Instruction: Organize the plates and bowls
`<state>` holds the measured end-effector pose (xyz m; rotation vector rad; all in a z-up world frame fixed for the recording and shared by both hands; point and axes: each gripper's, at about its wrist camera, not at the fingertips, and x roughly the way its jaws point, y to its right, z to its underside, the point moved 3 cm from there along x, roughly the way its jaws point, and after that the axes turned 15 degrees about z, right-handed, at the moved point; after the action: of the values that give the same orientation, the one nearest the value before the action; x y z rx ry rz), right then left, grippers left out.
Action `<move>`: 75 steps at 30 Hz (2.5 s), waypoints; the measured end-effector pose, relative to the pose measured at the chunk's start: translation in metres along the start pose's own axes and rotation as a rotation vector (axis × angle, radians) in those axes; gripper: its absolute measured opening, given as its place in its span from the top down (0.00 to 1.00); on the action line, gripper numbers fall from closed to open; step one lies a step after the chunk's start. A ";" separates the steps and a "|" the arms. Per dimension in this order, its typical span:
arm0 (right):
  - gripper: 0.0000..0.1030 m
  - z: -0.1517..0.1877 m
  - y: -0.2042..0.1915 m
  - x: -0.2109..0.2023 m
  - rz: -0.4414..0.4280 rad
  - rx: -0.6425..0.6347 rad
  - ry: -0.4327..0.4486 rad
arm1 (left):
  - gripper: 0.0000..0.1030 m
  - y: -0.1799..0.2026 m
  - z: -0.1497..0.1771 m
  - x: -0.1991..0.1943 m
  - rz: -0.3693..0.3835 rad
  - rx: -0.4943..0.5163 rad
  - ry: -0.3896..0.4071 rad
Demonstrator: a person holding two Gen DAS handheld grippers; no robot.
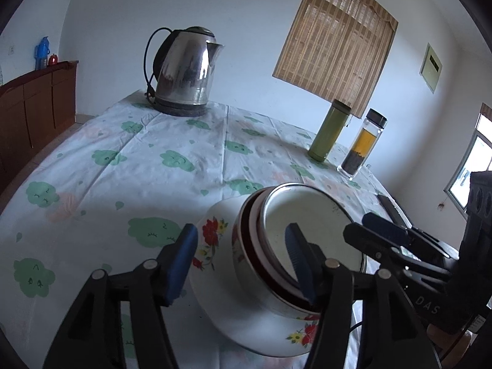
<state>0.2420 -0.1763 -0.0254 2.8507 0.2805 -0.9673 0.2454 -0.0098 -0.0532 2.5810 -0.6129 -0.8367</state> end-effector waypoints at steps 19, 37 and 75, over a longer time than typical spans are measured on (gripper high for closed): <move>0.36 -0.007 0.010 -0.044 0.130 0.017 0.286 | 0.08 0.038 -0.014 -0.036 -0.105 0.236 0.217; 0.34 -0.010 0.024 -0.058 0.153 0.086 0.358 | 0.03 0.044 -0.012 -0.036 -0.121 0.271 0.242; 0.34 -0.003 0.040 -0.063 0.184 0.130 0.365 | 0.00 0.062 -0.008 -0.026 -0.117 0.341 0.175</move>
<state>0.2028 -0.2233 0.0177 3.0914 -0.0164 -0.4446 0.2130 -0.0473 -0.0066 2.9830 -0.6012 -0.5709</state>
